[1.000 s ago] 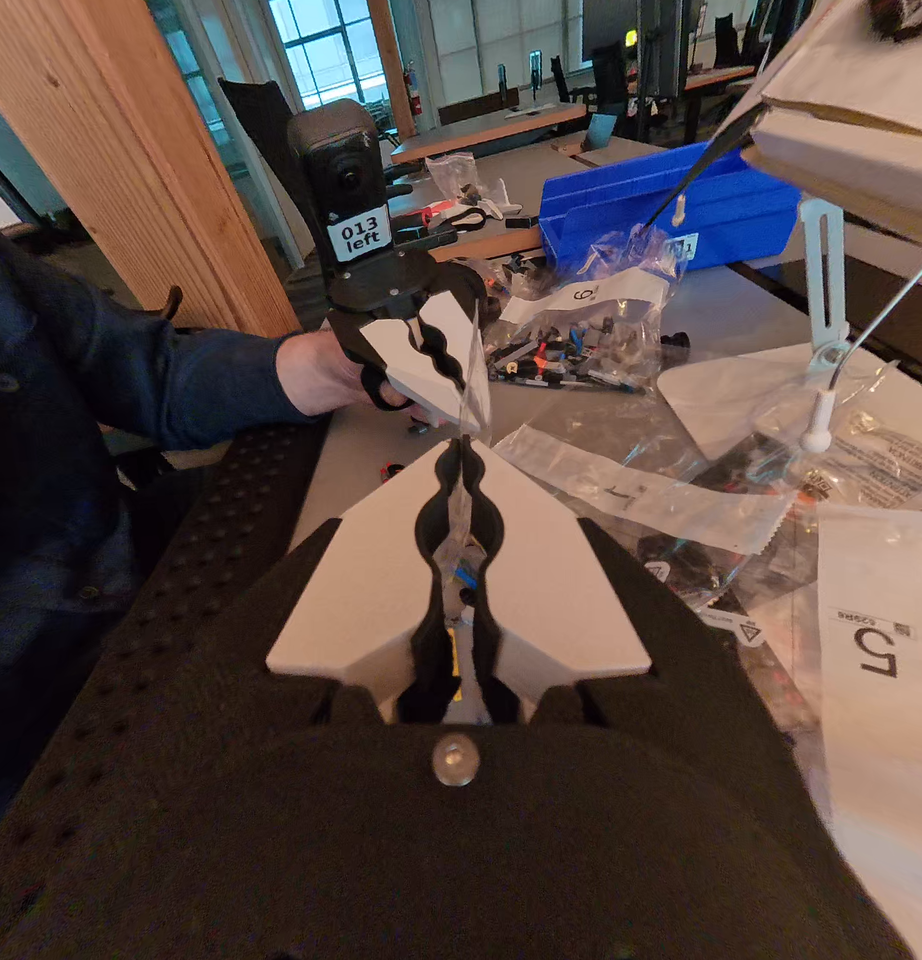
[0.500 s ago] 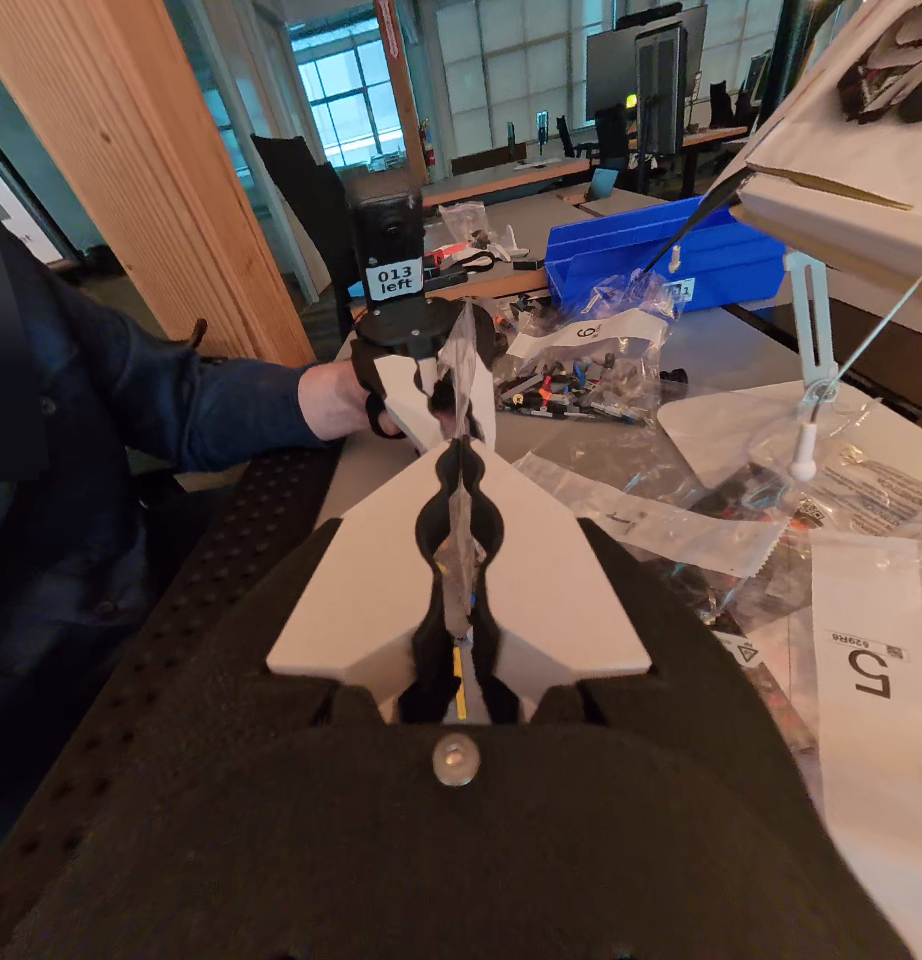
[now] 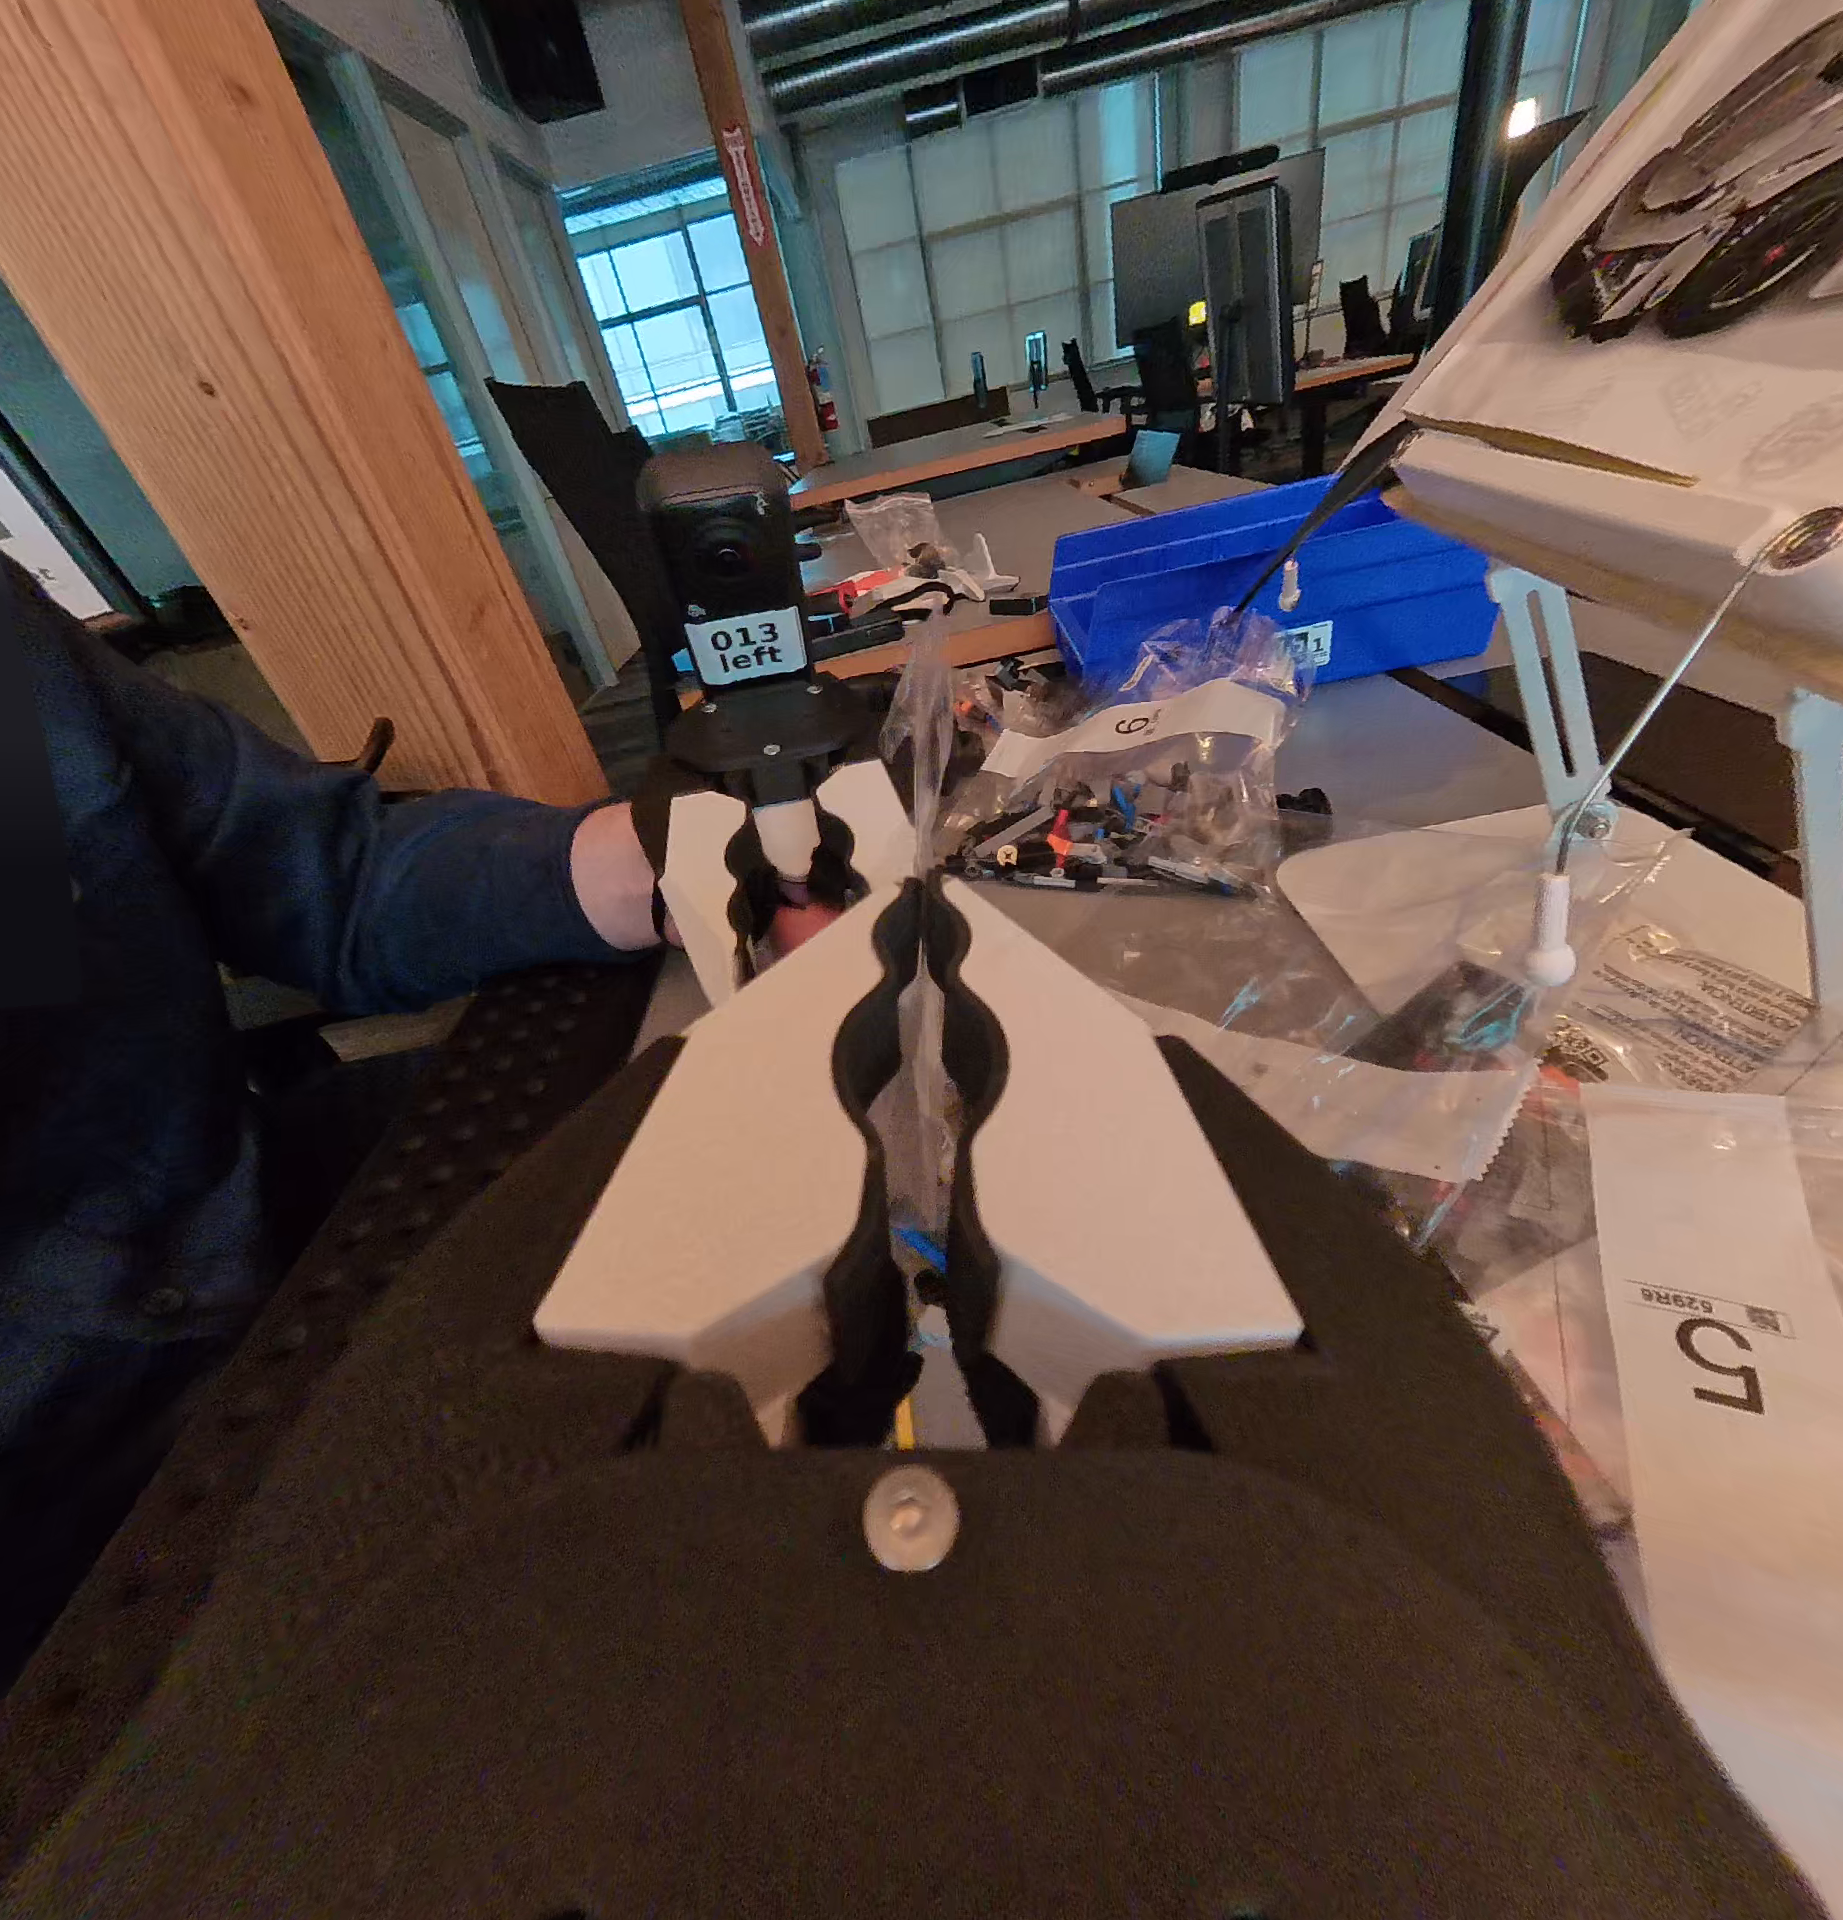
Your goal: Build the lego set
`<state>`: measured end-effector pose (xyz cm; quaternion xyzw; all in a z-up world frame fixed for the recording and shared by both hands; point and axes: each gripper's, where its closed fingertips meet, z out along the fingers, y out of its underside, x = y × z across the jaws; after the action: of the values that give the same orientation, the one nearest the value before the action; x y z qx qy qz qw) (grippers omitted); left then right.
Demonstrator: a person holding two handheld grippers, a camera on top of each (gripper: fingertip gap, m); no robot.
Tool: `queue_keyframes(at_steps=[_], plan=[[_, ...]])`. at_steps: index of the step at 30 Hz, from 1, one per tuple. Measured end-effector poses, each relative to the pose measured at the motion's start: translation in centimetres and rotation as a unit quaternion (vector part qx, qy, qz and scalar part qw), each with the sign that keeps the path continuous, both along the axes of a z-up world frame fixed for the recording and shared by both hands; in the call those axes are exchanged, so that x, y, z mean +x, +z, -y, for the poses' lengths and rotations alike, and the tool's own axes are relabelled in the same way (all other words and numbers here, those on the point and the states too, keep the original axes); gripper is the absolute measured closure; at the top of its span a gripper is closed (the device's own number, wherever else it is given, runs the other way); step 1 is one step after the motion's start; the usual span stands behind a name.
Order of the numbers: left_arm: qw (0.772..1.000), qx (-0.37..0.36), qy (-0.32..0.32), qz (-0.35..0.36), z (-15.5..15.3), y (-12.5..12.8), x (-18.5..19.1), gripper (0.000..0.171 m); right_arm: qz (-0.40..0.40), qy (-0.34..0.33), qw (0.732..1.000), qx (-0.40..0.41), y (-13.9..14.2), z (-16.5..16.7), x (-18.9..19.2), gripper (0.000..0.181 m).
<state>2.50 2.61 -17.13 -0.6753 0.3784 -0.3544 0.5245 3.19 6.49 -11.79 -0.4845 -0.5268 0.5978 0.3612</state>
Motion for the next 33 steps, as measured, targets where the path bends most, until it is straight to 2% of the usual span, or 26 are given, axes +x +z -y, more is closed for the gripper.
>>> queue_keyframes(at_steps=[3,6,9,13,16,18,21,27,30,33], plan=[[1.0,0.009,0.013,-0.01,-0.3,-0.1,-0.2,0.145,-0.005,0.016,1.0,0.001,0.1,0.7,-0.1,0.181],[0.999,0.02,0.03,-0.011,-0.8,0.0,-0.6,0.171,-0.002,0.028,1.0,0.005,0.0,1.3,-0.3,0.181],[0.998,0.027,0.047,-0.03,-1.2,-0.2,-1.1,0.171,0.01,0.001,0.999,0.033,-0.2,0.8,-0.4,0.171],[0.991,0.054,0.054,-0.106,-1.2,-1.4,-1.2,0.171,0.031,-0.029,0.99,0.136,-0.1,1.1,-0.4,0.155],[0.986,0.06,0.049,-0.146,-1.0,-2.4,-1.0,0.171,0.057,-0.026,0.978,0.198,-1.0,2.2,-0.8,0.162],[0.985,0.06,0.043,-0.156,-0.9,-2.8,-0.9,0.171,0.092,-0.02,0.971,0.222,-2.5,2.4,-1.1,0.179],[0.985,0.059,0.045,-0.153,-0.9,-2.7,-1.0,0.171,0.111,-0.026,0.971,0.212,-3.3,1.9,-1.3,0.181],[0.994,0.051,0.055,-0.077,-1.2,-0.6,-1.3,0.171,0.065,-0.012,0.989,0.129,-1.4,1.7,-0.6,0.181],[0.993,0.057,0.067,-0.083,-1.4,-0.6,-1.7,0.171,0.072,0.012,0.993,0.088,-1.9,1.9,-0.6,0.181],[0.99,0.069,0.075,-0.098,-1.5,-0.6,-1.9,0.171,0.098,0.008,0.991,0.093,-3.0,1.5,-0.6,0.181]])
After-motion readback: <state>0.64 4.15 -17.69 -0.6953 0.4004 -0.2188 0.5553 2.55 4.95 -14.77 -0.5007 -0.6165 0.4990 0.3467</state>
